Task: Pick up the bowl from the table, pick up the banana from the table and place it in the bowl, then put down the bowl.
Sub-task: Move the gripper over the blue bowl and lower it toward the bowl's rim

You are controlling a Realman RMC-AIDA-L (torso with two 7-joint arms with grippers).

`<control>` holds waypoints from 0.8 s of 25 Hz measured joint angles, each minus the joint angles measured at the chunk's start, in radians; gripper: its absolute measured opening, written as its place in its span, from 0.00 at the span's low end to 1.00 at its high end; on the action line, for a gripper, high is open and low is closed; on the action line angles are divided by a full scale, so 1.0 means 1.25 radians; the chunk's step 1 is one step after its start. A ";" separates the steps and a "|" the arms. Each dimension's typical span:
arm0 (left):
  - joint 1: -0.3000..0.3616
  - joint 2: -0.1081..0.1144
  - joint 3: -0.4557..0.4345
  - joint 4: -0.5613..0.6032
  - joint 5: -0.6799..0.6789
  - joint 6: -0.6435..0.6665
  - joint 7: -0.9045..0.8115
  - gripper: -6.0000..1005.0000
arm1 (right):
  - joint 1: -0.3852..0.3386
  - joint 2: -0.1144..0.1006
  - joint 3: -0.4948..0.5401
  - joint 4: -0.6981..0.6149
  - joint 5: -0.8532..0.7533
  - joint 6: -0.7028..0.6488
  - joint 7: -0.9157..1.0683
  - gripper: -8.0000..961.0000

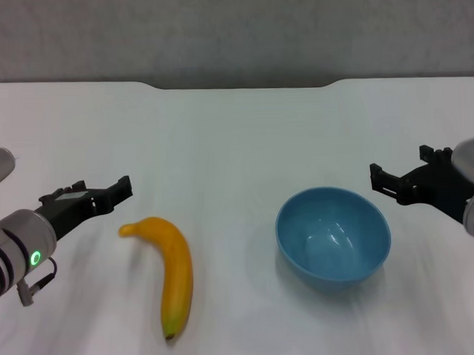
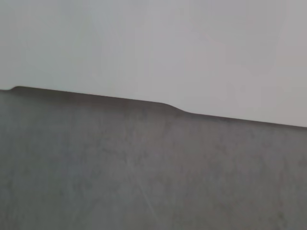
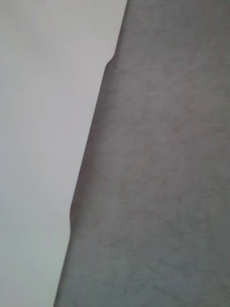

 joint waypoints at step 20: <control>0.000 0.000 -0.142 0.044 0.011 -0.117 0.080 0.84 | 0.074 0.004 0.166 0.020 0.102 0.270 0.010 0.92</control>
